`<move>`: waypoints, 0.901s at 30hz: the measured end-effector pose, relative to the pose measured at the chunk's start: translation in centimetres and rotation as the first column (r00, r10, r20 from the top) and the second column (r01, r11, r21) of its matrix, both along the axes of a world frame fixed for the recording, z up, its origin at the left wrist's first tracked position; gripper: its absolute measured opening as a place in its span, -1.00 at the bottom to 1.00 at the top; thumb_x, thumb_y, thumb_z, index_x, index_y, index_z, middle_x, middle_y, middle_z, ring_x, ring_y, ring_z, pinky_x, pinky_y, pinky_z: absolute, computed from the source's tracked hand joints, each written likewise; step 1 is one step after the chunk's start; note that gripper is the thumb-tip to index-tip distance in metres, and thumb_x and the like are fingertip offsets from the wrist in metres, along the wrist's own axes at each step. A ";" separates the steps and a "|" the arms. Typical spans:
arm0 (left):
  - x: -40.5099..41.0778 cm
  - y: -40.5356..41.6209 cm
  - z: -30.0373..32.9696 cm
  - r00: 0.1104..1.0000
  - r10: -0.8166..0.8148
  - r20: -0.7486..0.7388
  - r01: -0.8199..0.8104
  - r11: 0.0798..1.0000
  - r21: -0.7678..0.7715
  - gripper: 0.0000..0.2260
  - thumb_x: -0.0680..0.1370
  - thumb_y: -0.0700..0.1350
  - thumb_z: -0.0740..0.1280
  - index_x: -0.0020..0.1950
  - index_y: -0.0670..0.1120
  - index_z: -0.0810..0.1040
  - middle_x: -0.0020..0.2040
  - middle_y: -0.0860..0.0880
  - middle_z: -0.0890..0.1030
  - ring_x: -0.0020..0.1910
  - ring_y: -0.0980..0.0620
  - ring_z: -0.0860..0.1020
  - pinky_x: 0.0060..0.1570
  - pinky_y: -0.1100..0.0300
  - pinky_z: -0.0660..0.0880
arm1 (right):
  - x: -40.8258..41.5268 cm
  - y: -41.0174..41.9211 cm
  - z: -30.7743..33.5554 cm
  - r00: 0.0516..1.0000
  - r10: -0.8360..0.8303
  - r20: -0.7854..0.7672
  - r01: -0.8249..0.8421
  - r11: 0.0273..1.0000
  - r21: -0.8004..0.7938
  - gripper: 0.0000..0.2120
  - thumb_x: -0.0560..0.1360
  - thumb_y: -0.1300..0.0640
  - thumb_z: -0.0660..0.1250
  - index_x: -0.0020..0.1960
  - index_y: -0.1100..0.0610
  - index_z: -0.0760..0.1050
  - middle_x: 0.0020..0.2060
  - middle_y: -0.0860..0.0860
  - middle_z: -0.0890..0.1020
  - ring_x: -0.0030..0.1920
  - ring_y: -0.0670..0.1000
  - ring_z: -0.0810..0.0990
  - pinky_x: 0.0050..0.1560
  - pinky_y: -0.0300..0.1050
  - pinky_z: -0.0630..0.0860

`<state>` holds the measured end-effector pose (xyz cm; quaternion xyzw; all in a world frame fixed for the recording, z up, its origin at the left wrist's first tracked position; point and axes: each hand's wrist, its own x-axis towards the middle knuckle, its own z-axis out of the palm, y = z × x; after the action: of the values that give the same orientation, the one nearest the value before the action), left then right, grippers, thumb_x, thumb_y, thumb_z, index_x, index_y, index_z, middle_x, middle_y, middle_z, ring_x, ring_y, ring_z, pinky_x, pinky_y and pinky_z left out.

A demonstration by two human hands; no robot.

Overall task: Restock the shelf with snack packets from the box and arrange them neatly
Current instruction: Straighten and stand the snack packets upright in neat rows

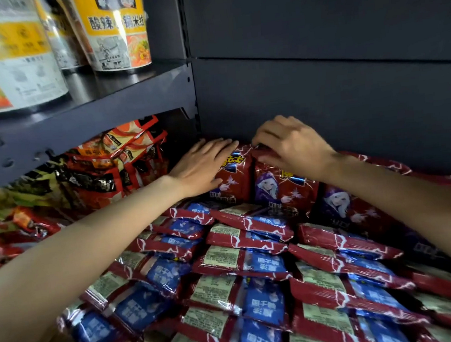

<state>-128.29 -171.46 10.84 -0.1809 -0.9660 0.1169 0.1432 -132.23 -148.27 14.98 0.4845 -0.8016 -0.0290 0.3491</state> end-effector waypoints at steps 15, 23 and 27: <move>-1.2 -0.1 -1.1 0.991 -0.119 -0.069 0.108 0.984 -0.138 0.05 0.32 -0.43 0.34 0.50 0.10 -0.30 0.53 -0.08 0.11 0.47 -0.10 0.15 0.37 -0.08 0.23 | -1.1 4.6 -2.6 0.964 -0.218 -0.154 0.266 0.842 0.469 -0.13 0.28 -0.24 0.47 0.49 -0.07 0.21 0.32 0.14 0.44 0.16 0.13 0.47 0.12 0.01 0.44; -1.8 2.8 -0.3 0.907 -0.415 -0.070 0.391 0.893 -0.220 -0.38 0.54 0.06 0.22 0.52 0.23 -0.01 0.56 -0.02 -0.07 0.53 -0.10 -0.12 0.39 -0.32 0.01 | -0.5 8.3 -1.6 0.994 -0.104 -0.016 0.102 0.915 0.390 -0.22 0.33 -0.24 0.41 0.46 -0.02 0.28 0.43 0.14 0.30 0.32 0.15 0.38 0.22 0.03 0.38; -2.6 5.2 -0.6 0.868 -0.493 -0.051 0.439 0.812 -0.385 -0.37 0.54 0.16 0.18 0.52 0.23 -0.07 0.55 0.01 -0.15 0.51 -0.15 -0.21 0.35 -0.40 0.03 | 0.4 13.2 -1.2 0.991 -0.127 0.044 0.101 0.917 0.385 -0.20 0.34 -0.22 0.41 0.49 -0.08 0.17 0.49 0.07 0.19 0.41 0.11 0.24 0.34 0.01 0.23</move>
<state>-130.86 -166.24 10.24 -0.4266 -0.8402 0.2664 0.2031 -131.84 -135.06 13.80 0.4963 -0.8189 -0.1882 0.2183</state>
